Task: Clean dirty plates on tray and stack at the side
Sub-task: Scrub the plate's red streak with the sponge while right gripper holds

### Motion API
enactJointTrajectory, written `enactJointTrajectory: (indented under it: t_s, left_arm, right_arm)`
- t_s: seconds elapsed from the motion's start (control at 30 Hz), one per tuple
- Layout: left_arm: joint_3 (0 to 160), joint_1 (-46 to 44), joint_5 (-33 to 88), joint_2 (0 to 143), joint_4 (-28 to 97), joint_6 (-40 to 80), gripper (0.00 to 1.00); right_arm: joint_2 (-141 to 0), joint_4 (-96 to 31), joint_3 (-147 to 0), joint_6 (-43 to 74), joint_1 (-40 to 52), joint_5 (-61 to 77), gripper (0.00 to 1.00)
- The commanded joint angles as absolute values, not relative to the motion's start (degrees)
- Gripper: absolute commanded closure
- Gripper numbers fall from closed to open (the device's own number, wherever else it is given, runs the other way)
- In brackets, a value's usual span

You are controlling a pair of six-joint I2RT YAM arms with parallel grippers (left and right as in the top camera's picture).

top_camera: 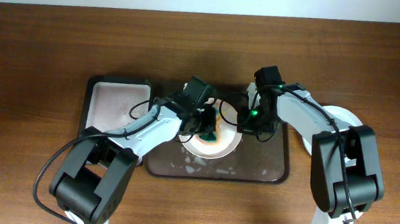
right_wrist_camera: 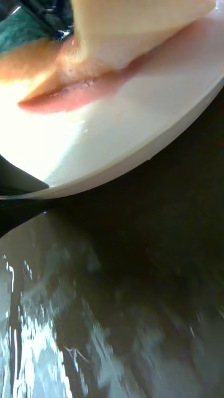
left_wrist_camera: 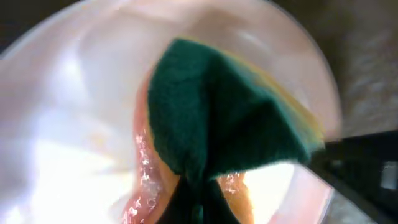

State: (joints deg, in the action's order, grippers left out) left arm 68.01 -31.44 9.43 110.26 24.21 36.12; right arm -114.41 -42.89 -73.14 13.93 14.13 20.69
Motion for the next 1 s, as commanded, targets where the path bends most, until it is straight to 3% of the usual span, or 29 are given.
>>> enactJointTrajectory:
  t_s: [0.0,0.33,0.63,0.97]
  left_arm:
    - [66.76,-30.09,-3.16,112.18,30.59,36.4,1.0]
    - [80.71,-28.32,3.09,109.97,42.54,26.85,1.0]
    - [84.05,-28.62,6.26,109.84,41.21,27.57,1.0]
    - [84.01,-32.53,6.33,119.35,39.44,31.22,1.0]
  right_arm:
    - [-114.48,-43.46,-72.53,14.22,14.35,17.32,0.96]
    - [-114.48,-43.99,-72.53,13.96,14.35,17.3,0.96]
    - [-114.48,-43.94,-72.53,13.96,14.35,17.3,0.96]
    - [-114.48,-44.1,-72.53,13.96,14.35,17.3,0.96]
